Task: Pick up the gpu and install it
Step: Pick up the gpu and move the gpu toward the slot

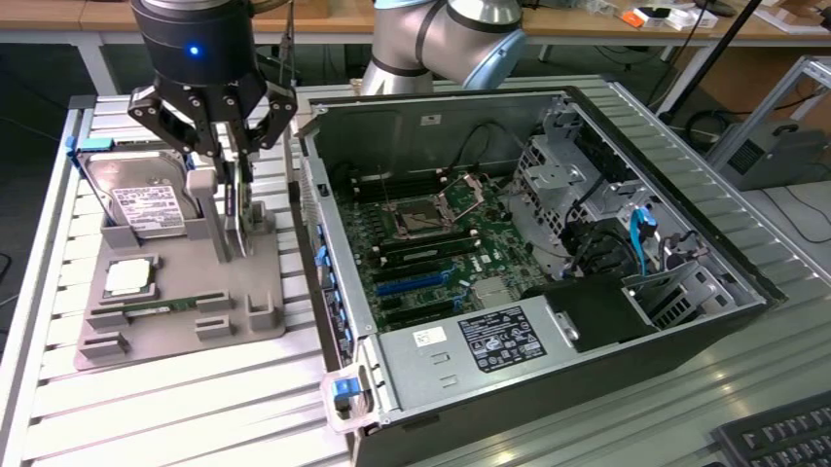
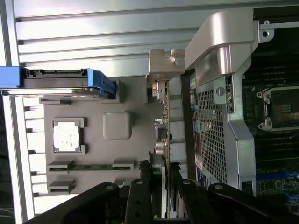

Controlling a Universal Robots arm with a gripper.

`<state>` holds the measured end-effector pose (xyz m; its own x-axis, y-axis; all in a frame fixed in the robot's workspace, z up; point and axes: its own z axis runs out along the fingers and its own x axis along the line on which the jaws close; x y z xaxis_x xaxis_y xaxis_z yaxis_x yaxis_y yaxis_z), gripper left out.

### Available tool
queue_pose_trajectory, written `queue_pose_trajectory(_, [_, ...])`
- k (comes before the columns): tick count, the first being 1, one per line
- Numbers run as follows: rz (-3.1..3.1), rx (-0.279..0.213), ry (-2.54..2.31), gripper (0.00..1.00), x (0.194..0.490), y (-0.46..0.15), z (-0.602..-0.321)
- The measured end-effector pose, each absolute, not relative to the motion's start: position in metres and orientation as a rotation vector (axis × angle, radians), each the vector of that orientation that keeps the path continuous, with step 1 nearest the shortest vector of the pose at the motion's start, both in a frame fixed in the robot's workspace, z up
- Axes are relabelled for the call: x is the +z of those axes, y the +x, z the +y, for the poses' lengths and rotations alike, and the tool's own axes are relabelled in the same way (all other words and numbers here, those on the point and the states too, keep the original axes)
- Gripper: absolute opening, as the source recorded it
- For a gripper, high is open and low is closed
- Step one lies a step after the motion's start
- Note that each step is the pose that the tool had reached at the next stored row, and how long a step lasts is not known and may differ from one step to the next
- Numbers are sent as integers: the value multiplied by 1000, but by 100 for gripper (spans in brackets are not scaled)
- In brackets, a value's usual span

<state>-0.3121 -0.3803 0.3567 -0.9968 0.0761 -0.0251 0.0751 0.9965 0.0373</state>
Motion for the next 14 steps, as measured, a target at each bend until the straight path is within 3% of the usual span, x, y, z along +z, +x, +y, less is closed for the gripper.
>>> queue_pose_trajectory(14, [3112,57,118,27,359,-312,-380])
